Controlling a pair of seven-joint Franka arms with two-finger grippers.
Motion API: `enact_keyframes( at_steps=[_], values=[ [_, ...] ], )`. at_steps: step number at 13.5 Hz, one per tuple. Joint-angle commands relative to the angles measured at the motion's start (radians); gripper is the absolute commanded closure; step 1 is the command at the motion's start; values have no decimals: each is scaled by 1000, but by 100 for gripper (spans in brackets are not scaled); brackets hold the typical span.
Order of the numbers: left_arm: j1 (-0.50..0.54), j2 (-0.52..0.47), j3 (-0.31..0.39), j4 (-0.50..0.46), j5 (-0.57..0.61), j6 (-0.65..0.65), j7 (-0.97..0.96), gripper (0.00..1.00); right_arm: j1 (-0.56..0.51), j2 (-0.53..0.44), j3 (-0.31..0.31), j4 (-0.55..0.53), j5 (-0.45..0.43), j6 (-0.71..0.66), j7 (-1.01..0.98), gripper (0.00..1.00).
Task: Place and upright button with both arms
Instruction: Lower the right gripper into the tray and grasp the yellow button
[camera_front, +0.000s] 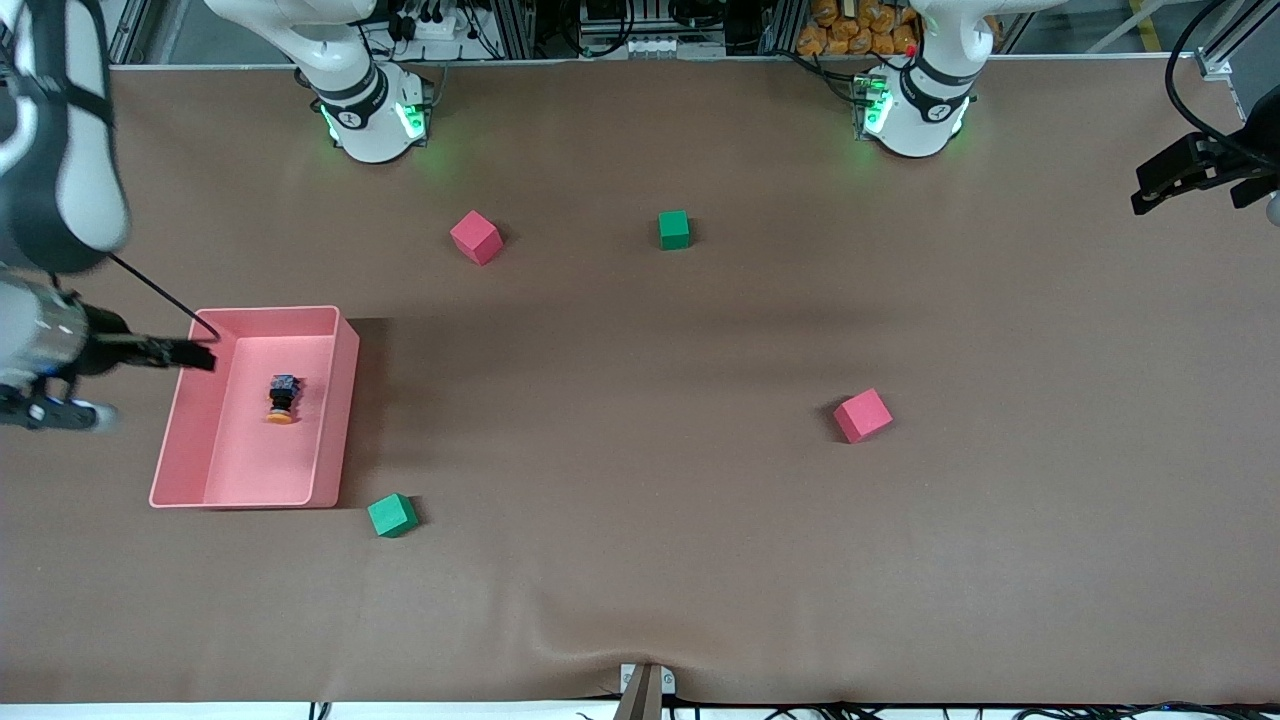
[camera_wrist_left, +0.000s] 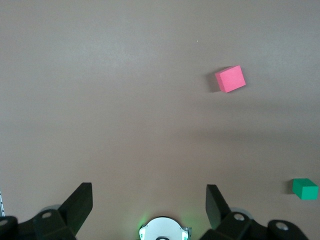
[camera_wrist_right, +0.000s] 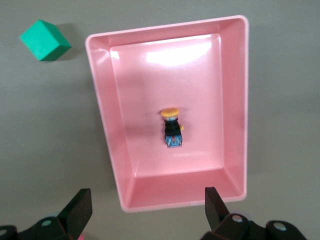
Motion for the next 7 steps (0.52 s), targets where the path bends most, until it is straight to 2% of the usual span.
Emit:
enact_keyframes(
  at_steps=[1,5,7],
  values=[
    [4,6,-2,22,13,-20,21,0,-14,-8,-2,-163,9,152,-12,0],
    [2,12,-2,20,11,-20,20,0,-38,46,-4,-315,17,402,-79,0],
    [2,17,-2,22,10,-20,17,0,-35,82,-2,-352,17,501,-81,0]
  ],
)
